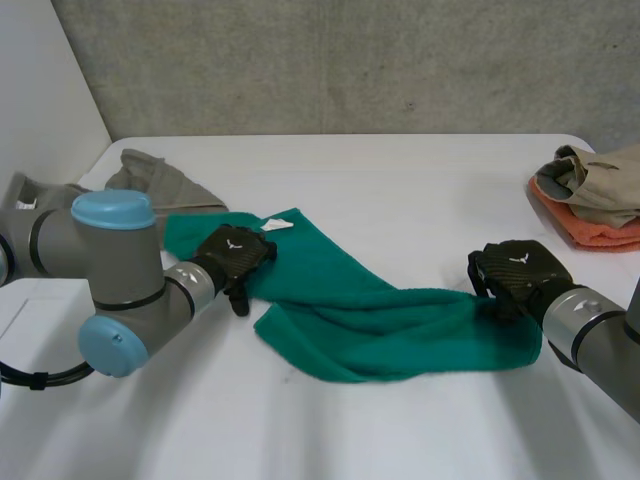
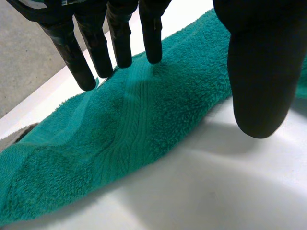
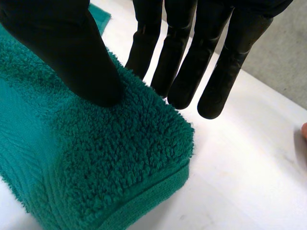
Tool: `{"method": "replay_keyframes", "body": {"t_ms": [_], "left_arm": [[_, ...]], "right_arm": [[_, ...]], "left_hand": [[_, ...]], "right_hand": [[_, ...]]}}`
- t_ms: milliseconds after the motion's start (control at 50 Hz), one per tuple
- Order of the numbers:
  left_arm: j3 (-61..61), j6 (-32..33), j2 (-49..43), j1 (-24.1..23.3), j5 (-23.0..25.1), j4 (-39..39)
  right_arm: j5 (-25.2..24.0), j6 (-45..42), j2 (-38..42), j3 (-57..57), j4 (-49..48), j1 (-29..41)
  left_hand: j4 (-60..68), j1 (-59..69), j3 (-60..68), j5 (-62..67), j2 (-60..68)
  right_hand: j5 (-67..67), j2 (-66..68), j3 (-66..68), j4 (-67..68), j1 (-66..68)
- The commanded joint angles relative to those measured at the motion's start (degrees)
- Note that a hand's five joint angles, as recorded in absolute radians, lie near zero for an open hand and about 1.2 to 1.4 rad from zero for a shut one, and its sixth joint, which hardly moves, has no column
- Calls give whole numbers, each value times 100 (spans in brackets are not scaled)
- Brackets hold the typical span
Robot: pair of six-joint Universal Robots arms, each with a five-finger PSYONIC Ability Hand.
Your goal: Fold the laundry.
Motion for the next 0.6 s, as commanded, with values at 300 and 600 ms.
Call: {"method": "replay_keyframes", "body": {"t_ms": [300, 600], "left_arm": [[172, 108, -340, -56, -27, 639], [786, 134, -209, -179, -702, 999]], "right_arm": [[17, -39, -170, -30, 1, -15], [87, -356, -73, -1119, -209, 20]], "left_hand": [[3052, 3087, 3070, 3028, 3048], [5948, 5983, 5966, 5924, 5944]], "right_hand": [[1455, 1260, 1231, 1204, 2413], [1455, 1260, 1231, 1204, 2413]]}}
